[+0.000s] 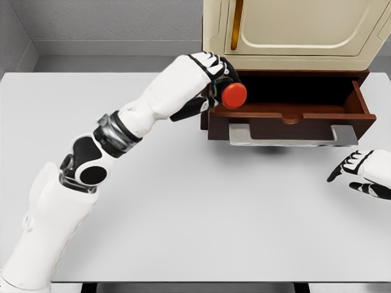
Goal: Put the switch into the drawer with left arm, and close the drawer with right arm
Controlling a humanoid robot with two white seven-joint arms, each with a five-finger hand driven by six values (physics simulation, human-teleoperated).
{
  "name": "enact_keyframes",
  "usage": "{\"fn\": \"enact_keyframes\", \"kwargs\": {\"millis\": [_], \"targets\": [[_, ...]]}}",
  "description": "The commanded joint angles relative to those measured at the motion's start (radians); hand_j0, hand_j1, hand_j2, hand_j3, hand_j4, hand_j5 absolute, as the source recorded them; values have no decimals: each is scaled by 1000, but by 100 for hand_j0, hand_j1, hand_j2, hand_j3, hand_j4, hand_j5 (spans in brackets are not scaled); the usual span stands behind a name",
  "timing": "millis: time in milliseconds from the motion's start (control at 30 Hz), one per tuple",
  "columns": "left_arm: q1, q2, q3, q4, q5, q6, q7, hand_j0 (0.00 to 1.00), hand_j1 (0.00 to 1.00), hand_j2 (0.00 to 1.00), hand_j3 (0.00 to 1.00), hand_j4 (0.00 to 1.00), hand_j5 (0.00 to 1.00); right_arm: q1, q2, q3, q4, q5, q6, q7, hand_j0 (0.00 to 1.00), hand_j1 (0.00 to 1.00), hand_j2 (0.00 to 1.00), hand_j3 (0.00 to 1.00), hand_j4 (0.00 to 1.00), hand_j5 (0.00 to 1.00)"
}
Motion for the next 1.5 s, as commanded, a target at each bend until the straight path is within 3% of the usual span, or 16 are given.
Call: {"fn": "enact_keyframes", "kwargs": {"millis": [0,200,867,1367,1400,1433,1467], "targets": [[0,-22,-10,2,-48,2,1,30,30,30,30,30,30,0,0,0,-1,-7,1,0,61,61,61,61,61,61],[-23,-50,-47,2,-125,80,1,30,30,30,30,30,30,-2,0,0,-1,-7,1,0,61,61,61,61,61,61],[-52,-140,-112,12,-258,313,-14,30,30,30,30,30,30,-2,0,0,-1,-7,1,0,61,61,61,61,61,61],[-66,-182,-129,52,-340,341,-14,34,34,34,34,34,34,-2,1,0,-1,-7,1,0,61,61,61,61,61,61],[-66,-182,-129,52,-338,341,-14,39,39,39,39,39,39,-2,1,0,-1,-7,1,0,61,61,61,61,61,61],[-66,-182,-129,52,-340,341,-14,54,54,54,54,54,54,-2,1,0,1,-7,1,0,61,61,61,61,61,61],[-64,-182,-129,52,-340,341,-14,61,61,61,61,61,61,-3,1,0,-1,-7,1,0,61,61,61,61,61,61]]}}
